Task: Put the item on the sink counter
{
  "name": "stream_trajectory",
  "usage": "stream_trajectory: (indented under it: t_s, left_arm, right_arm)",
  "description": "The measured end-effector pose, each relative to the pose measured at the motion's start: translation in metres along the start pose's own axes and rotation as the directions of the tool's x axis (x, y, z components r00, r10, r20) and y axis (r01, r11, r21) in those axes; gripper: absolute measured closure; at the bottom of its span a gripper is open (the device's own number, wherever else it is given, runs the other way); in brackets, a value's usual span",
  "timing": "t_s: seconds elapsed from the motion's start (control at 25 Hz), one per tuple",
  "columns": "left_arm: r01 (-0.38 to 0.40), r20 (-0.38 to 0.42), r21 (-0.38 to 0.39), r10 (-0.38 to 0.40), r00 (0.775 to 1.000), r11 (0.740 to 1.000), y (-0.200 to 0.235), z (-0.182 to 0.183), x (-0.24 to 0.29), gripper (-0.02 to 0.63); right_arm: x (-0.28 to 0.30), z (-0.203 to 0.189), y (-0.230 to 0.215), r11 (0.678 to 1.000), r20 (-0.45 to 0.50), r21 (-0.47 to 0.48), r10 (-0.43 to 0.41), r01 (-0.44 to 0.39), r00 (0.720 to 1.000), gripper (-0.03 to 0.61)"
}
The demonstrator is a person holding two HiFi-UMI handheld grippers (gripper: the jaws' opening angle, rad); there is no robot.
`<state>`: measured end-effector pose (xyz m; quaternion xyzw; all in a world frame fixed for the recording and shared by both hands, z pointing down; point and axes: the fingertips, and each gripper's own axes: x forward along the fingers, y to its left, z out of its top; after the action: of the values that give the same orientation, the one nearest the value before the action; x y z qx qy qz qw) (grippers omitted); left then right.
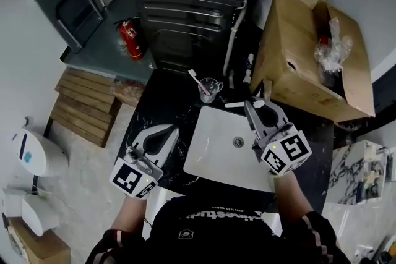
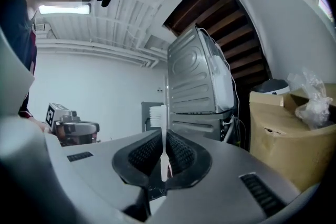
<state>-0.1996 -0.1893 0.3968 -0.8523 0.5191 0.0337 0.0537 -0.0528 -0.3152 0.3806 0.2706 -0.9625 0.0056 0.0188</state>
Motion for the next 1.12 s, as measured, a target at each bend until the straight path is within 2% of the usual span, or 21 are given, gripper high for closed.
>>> stream_trajectory:
  t_s: [0.2,0.48,0.72,1.12]
  left_arm:
    - [-0.042,-0.017,-0.018,0.042,0.999,0.999,0.022,-0.006,-0.021,0.598]
    - [-0.077,-0.052,-0.038,0.075,0.996,0.996,0.046,-0.016,-0.040,0.598]
    - [-0.095,-0.077,-0.054,0.091,0.993,0.994,0.061,-0.027,-0.050,0.598]
    - [-0.109,-0.105,-0.076,0.100,0.989,0.991,0.072,-0.036,-0.057,0.598]
  right_arm:
    - [0.061,-0.029,-0.013,0.998,-0.039,0.069,0.006,-0.004,0.999,0.529]
    - [0.122,-0.088,-0.038,0.986,-0.128,0.159,-0.022,0.042,0.992,0.528]
    - [0.142,-0.132,-0.048,0.959,-0.178,0.271,-0.032,0.081,0.983,0.528]
    - [0.158,-0.176,-0.053,0.921,-0.235,0.365,-0.048,0.134,0.971,0.528]
